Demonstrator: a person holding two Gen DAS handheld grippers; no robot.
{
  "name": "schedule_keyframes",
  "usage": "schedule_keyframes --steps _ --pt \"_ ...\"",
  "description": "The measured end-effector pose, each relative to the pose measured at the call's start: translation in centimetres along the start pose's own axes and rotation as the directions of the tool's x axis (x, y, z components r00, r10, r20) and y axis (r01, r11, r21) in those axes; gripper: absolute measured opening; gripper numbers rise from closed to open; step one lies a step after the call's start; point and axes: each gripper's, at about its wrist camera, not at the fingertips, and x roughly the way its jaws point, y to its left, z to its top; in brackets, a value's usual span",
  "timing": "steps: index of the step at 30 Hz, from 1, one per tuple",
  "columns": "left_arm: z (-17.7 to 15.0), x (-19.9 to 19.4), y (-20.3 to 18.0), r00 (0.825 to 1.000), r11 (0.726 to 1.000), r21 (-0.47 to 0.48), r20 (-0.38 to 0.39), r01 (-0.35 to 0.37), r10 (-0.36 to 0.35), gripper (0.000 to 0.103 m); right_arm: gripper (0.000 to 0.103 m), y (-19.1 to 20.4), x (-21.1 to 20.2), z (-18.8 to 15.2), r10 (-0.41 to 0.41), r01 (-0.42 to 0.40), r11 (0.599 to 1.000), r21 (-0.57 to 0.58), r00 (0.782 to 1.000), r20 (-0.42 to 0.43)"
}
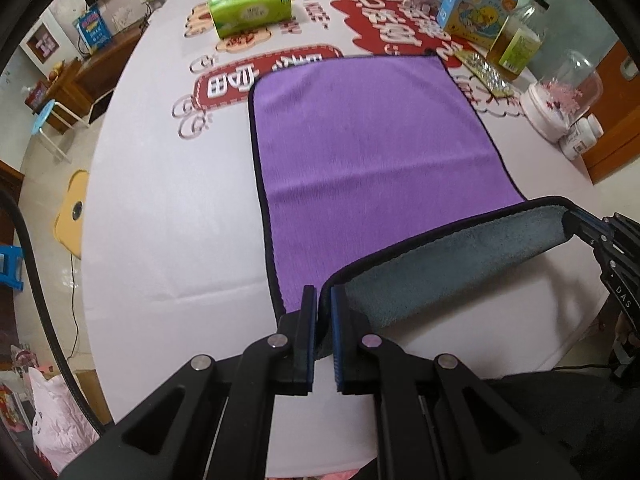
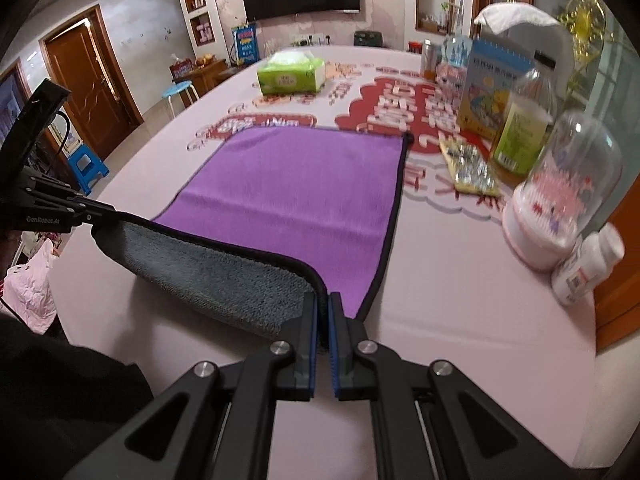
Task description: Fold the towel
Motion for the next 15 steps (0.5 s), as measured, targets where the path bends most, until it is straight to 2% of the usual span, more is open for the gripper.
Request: schedule_keyframes --steps 9,15 --pt "3.4 -2.9 1.1 0.994 0.999 -0.008 0.105 -0.036 0.037 0.005 0.005 -0.4 -0.9 3.5 -0.025 0.025 1.000 -0.006 0.995 0.095" --pt "6.2 -3.3 2.2 0.986 0.997 -0.031 0.151 -0.065 0.069 0.005 0.005 -1.1 -0.5 6.1 -0.044 0.045 0.999 -0.003 0.988 0.149"
